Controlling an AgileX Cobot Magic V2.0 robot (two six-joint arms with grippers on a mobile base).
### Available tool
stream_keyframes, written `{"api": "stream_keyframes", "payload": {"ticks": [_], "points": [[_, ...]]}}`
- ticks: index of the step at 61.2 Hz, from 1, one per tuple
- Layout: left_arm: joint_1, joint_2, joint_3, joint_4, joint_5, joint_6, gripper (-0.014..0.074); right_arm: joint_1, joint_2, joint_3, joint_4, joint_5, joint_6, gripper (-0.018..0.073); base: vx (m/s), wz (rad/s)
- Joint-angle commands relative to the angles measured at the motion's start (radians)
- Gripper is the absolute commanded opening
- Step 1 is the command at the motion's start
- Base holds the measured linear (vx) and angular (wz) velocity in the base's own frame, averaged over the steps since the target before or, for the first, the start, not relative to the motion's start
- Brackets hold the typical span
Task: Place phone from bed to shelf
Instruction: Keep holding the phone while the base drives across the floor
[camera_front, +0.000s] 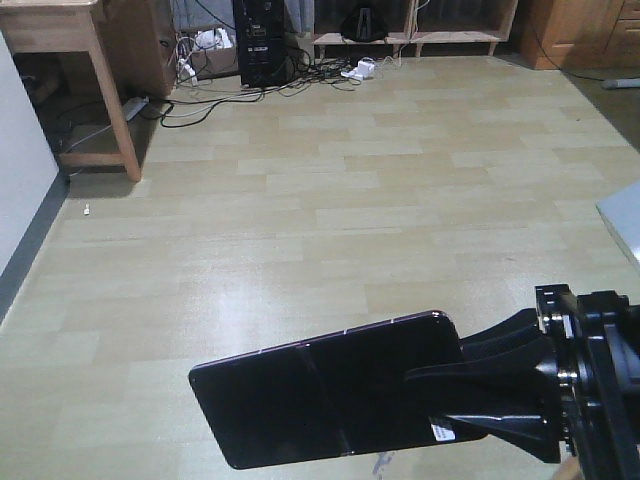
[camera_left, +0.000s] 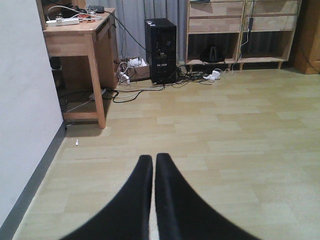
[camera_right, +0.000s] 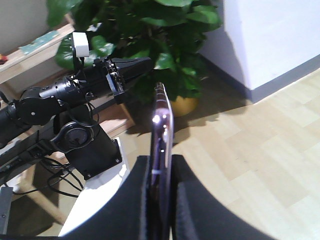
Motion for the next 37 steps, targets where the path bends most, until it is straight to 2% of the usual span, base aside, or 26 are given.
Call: {"api": "stream_keyframes", "payload": {"ticks": [1,37], "points": [[0.001,-0.006,0.002,-0.006,-0.073,-0.004,0.0001,-0.005,-0.011,-0.024,0.100,0.062,-0.003,-0.0004,0.38,0.00],[0.001,-0.006,0.002,-0.006,-0.073,-0.004,0.0001,-0.005,-0.011,-0.024,0.100,0.063,-0.003,-0.0004,0.37,0.00]]}}
